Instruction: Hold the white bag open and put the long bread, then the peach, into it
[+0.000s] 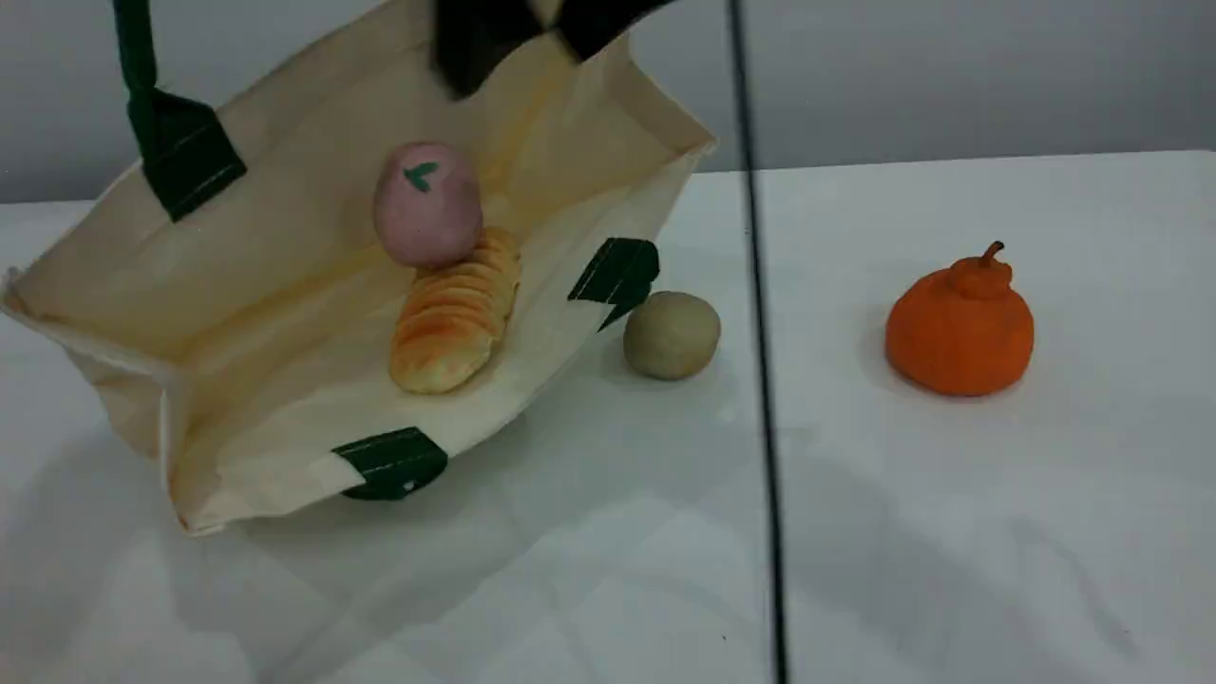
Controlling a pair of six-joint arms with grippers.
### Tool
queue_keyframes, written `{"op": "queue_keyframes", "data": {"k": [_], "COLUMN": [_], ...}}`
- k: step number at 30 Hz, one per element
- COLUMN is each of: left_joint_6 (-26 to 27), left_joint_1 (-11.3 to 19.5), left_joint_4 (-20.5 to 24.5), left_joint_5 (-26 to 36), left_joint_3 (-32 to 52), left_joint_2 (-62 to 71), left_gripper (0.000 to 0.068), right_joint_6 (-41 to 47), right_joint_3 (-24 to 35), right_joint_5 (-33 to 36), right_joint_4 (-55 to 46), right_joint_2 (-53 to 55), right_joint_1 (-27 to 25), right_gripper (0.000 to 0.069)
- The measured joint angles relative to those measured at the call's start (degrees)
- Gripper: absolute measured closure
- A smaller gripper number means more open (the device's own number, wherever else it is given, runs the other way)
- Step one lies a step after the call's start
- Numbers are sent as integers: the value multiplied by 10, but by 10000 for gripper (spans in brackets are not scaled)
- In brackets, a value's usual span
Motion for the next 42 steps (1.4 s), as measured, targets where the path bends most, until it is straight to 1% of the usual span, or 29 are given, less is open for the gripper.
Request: {"op": "queue_keyframes", "data": {"k": [5, 9, 12, 16, 19, 24, 29, 32, 34, 38, 40, 42], "left_joint_6": [0, 0, 0, 0, 0, 0, 1, 1, 1, 2, 2, 0], "left_joint_1": [0, 0, 0, 0, 0, 0, 0, 0, 0, 0, 0, 0], "left_joint_4": [0, 0, 0, 0, 0, 0, -1, -20, -37, -52, -52, -51], "left_joint_5": [0, 0, 0, 0, 0, 0, 0, 0, -4, -3, -2, -2], "left_joint_3": [0, 0, 0, 0, 0, 0, 0, 0, 0, 0, 0, 0], "left_joint_2": [0, 0, 0, 0, 0, 0, 0, 0, -1, -1, -1, -1], "left_gripper": [589, 589, 589, 589, 589, 589, 578, 531, 464, 300, 241, 202], "right_joint_6": [56, 68, 83, 83, 105, 110, 109, 110, 111, 111, 111, 111], "right_joint_3": [0, 0, 0, 0, 0, 0, 0, 0, 0, 0, 0, 0], "right_joint_5": [38, 55, 72, 70, 72, 81, 81, 84, 84, 87, 87, 90], "right_joint_4": [-72, -112, -122, -128, -127, -131, -133, -132, -132, -132, -132, -132], "right_joint_2": [-39, -75, -101, -133, -144, -144, -144, -144, -144, -144, -144, -144], "right_joint_1": [-48, -89, -124, -169, -203, -238, -246, -246, -246, -246, -246, -246], "right_gripper": [101, 101, 101, 101, 101, 101, 101, 101, 101, 101, 101, 101]}}
